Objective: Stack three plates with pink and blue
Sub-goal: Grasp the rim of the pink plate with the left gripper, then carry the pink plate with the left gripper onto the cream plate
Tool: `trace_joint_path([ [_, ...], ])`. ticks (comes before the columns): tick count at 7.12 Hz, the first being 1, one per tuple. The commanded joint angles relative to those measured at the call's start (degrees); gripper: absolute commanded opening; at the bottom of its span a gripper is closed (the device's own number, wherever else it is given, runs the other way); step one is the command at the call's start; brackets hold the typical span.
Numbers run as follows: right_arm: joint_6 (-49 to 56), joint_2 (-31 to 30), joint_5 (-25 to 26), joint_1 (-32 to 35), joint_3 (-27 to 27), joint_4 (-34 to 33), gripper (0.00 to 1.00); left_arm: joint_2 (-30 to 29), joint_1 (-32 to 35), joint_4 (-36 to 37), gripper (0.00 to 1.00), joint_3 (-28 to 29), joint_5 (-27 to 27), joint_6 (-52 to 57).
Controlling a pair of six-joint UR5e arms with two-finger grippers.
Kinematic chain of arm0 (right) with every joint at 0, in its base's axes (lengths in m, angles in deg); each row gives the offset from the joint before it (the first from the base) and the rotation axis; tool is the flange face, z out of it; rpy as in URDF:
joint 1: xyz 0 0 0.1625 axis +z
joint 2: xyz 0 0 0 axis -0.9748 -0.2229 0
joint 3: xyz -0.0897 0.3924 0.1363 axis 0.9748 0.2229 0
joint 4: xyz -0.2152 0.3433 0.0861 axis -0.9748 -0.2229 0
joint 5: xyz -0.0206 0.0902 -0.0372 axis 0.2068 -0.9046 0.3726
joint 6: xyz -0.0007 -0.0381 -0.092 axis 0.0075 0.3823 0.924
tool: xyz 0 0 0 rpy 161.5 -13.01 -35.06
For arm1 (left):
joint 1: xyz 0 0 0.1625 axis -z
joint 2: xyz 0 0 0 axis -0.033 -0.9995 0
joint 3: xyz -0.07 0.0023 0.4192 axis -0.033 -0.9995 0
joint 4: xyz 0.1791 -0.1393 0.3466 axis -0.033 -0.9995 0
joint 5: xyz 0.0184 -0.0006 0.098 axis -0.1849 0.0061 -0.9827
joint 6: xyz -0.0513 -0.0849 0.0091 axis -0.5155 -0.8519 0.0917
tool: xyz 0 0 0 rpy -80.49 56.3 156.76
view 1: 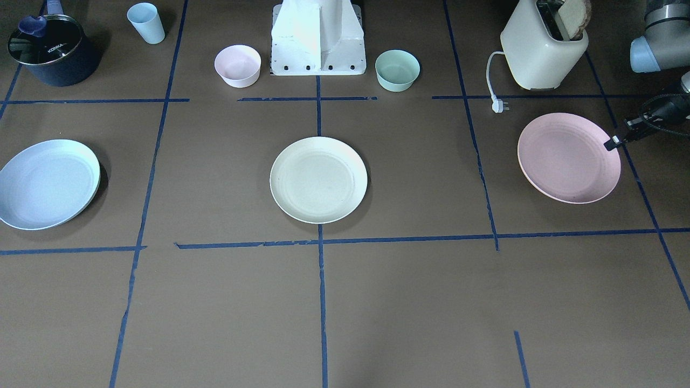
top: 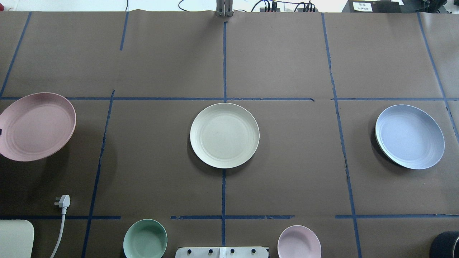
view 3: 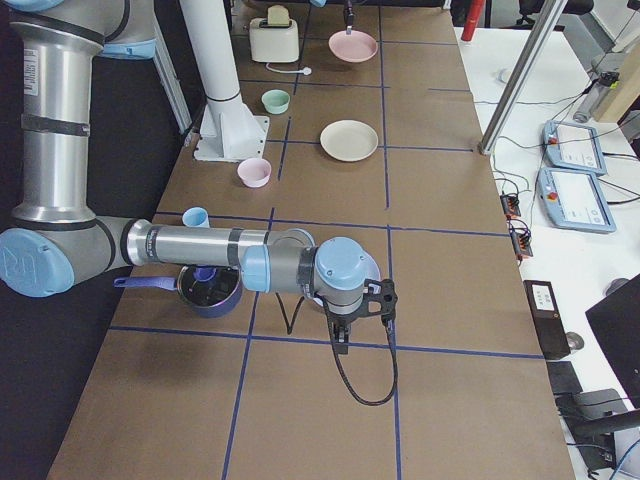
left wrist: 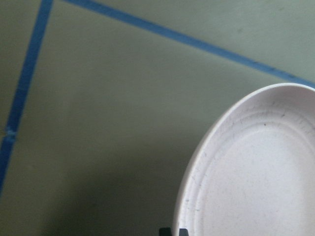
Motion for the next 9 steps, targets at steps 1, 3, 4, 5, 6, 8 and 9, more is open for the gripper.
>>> trace_joint_path([
  [1, -0.25, 0.51, -0.37, 0.05, -0.34, -0.09, 1.00, -10.29, -0.41, 20.17, 0.00, -9.76, -1.48, -1.06],
  [3, 0.09, 0.07, -2.20, -0.03, 0.01, -0.01, 1.00, -20.90, -10.89, 21.47, 0.00, -10.75, -8.30, -20.28],
  [4, 0.01, 0.16, -2.31, -0.03, -0.42, 0.08, 1.00, -25.49, -19.84, 21.65, 0.00, -10.58, -15.40, -29.19],
  [5, -0.17, 0.42, -2.14, -0.03, 0.01, -0.01, 1.00, -29.10, -25.58, 21.74, 0.00, -10.14, -19.73, -34.06],
  [6, -1.91, 0.95, -2.39, -0.03, 0.27, -0.09, 1.00, -32.36, -30.17, 21.74, 0.00, -8.83, -23.17, -38.20],
  [8, -2.63, 1.39, -2.57, -0.03, 0.10, -0.09, 1.00, -33.97, -36.25, 21.56, 0.00, -6.90, -27.33, -39.73],
  [9, -2.63, 1.39, -2.57, -0.03, -0.07, -0.01, 1.00, -35.28, -36.71, 21.48, 0.00, -6.28, -27.34, -40.95],
])
